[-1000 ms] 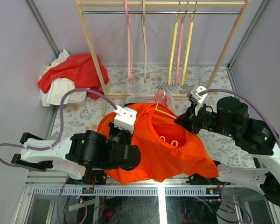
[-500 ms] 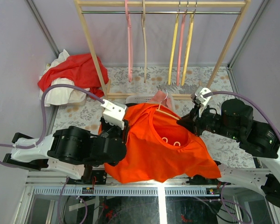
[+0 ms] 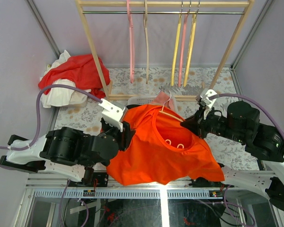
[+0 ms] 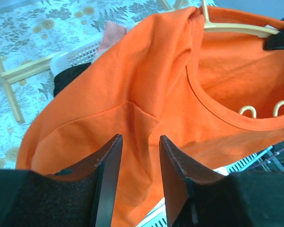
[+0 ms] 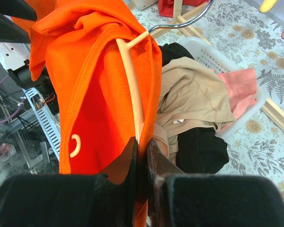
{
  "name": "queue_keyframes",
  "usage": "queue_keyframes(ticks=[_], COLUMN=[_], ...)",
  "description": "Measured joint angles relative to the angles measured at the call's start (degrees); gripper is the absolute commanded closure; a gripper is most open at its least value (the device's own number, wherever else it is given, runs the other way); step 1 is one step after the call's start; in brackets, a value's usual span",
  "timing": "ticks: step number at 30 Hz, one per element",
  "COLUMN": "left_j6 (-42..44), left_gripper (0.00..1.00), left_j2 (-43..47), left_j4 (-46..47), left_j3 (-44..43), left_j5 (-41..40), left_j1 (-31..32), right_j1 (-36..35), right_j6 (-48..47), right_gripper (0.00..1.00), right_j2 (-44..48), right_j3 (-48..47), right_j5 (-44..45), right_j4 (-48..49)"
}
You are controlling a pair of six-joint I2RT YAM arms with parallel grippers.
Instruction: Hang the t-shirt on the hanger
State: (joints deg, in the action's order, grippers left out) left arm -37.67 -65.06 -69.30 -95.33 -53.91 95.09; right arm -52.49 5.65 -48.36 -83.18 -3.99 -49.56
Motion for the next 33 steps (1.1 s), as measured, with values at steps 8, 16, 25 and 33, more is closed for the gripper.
queue_keyframes(ticks=[8,16,25,33], left_j6=[1.53,0.48,4.26,13.55], left_gripper=[0.79,1.0,1.0,1.0], left_j2=[-0.68,-1.81,-3.19,-5.38], left_j4=[2.99,1.6,1.14,2.01], left_j3=[1.11,1.09,-7.02,-21.97], left_j5=[2.08,-0.79,-4.76,-9.92], left_j1=[0.0,-0.07,-0.09,-0.09], right_j1=[0.0,0.0,0.0,0.0], right_j6=[0.02,0.02,0.04,-0.11], right_gripper=[1.0,1.0,1.0,1.0], right_j2=[0.11,0.44,1.2,2.49], right_j3=[0.0,0.0,0.52,0.52], right_j5=[-0.02,-0.09,-0.17,-1.68], right_j4=[0.0,0.0,-0.02,-0.13])
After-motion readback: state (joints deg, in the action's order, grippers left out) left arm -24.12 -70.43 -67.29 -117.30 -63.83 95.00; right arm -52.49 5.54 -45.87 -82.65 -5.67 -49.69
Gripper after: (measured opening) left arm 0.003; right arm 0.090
